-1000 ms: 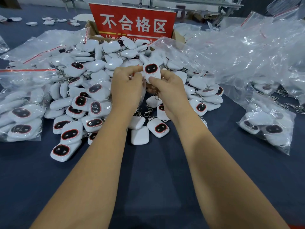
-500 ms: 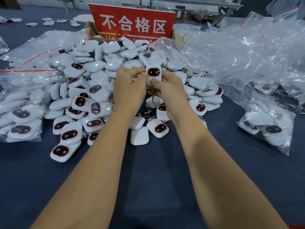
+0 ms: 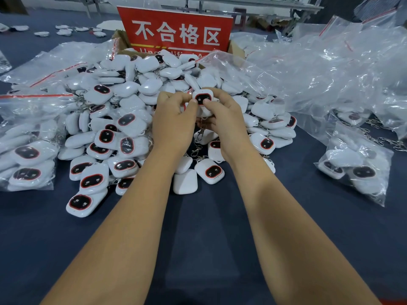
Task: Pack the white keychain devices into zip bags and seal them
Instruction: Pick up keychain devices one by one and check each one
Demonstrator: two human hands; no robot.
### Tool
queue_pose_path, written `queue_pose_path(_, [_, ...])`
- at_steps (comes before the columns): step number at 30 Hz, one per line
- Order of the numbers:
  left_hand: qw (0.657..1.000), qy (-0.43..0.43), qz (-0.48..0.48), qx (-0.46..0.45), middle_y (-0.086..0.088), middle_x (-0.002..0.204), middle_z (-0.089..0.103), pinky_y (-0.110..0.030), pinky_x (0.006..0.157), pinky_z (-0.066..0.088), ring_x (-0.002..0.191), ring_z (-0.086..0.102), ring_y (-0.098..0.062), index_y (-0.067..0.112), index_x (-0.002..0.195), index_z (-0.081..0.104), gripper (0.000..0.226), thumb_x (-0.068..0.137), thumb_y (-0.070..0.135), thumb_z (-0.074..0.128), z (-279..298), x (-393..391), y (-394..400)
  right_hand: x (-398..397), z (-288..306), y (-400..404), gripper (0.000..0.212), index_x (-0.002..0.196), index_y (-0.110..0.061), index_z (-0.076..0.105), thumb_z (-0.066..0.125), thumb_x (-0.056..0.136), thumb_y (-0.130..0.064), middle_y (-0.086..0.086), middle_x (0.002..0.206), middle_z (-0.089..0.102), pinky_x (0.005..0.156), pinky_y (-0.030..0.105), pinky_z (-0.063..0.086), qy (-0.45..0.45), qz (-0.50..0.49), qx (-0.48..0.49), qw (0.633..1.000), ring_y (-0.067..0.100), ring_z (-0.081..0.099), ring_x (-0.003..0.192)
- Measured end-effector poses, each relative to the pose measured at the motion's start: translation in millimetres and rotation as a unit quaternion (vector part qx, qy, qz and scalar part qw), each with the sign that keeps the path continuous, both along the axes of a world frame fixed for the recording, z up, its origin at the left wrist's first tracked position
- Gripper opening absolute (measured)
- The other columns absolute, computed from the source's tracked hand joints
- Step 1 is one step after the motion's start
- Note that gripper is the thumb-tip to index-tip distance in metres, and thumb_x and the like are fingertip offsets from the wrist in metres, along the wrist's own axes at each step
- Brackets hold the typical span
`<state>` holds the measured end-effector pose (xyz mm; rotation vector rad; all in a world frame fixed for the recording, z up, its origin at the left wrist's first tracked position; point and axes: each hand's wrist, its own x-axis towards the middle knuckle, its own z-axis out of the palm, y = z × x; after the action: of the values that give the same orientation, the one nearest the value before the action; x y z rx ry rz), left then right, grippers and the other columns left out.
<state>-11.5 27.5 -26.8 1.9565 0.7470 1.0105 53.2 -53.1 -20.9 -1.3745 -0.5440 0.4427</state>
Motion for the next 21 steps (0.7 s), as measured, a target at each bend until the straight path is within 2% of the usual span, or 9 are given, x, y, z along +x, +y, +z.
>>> queue_pose_path(4, [1.000, -0.004, 0.001, -0.003, 0.011, 0.096, 0.039, -0.025, 0.076, 0.037, 0.094, 0.052, -0.012, 0.017, 0.100, 0.068, 0.019, 0.094, 0.027, 0.053, 0.2, -0.2, -0.9, -0.3, 0.6, -1.3, 0.017, 0.099, -0.025, 0.069, 0.055, 0.095, -0.015, 0.010, 0.094, 0.071, 0.070, 0.043, 0.054, -0.017, -0.006, -0.011, 1.000, 0.024, 0.066, 0.086])
queue_pose_path(7, [1.000, 0.001, -0.002, 0.004, 0.007, 0.103, 0.041, -0.028, 0.081, 0.040, 0.097, 0.053, -0.013, 0.017, 0.106, 0.068, 0.021, 0.095, 0.027, 0.052, 0.4, -0.4, -1.2, -1.4, 0.3, -1.0, 0.015, 0.099, -0.023, 0.065, 0.054, 0.096, -0.013, 0.010, 0.096, 0.072, 0.083, 0.047, 0.056, -0.027, -0.010, -0.017, 0.999, 0.023, 0.066, 0.090])
queue_pose_path(8, [1.000, 0.003, -0.004, 0.004, 0.009, 0.101, 0.041, -0.029, 0.083, 0.041, 0.098, 0.053, -0.014, 0.018, 0.107, 0.068, 0.022, 0.095, 0.027, 0.052, 0.6, -0.6, -1.3, -2.1, 0.4, -0.8, 0.014, 0.100, -0.021, 0.064, 0.054, 0.097, -0.013, 0.008, 0.095, 0.072, 0.082, 0.046, 0.057, -0.027, -0.009, -0.017, 0.999, 0.021, 0.067, 0.090])
queue_pose_path(11, [1.000, 0.005, -0.008, 0.005, 0.015, 0.092, 0.039, -0.031, 0.083, 0.045, 0.094, 0.055, -0.013, 0.022, 0.104, 0.067, 0.018, 0.094, 0.026, 0.053, 1.5, -1.4, -2.8, -4.0, 1.9, -1.2, 0.013, 0.101, -0.020, 0.061, 0.051, 0.099, -0.011, 0.005, 0.094, 0.070, 0.062, 0.035, 0.052, -0.035, -0.004, -0.024, 0.999, 0.019, 0.069, 0.092])
queue_pose_path(16, [1.000, 0.007, -0.014, 0.007, 0.014, 0.094, 0.039, -0.035, 0.085, 0.047, 0.096, 0.057, -0.017, 0.021, 0.107, 0.068, 0.020, 0.093, 0.027, 0.054, 2.8, -2.1, -4.1, -5.3, 2.1, -2.4, 0.016, 0.101, -0.022, 0.059, 0.048, 0.100, -0.010, 0.017, 0.106, 0.069, 0.049, 0.033, 0.050, -0.055, -0.003, -0.044, 0.998, 0.033, 0.067, 0.101])
queue_pose_path(21, [1.000, 0.011, -0.015, 0.007, 0.015, 0.092, 0.040, -0.029, 0.077, 0.041, 0.090, 0.055, -0.013, 0.023, 0.105, 0.068, 0.019, 0.093, 0.029, 0.055, 2.3, -1.9, -4.2, -4.9, 2.8, -4.3, 0.016, 0.101, -0.021, 0.060, 0.049, 0.098, -0.010, 0.014, 0.100, 0.071, 0.046, 0.032, 0.048, -0.052, 0.002, -0.033, 0.998, 0.020, 0.066, 0.082])
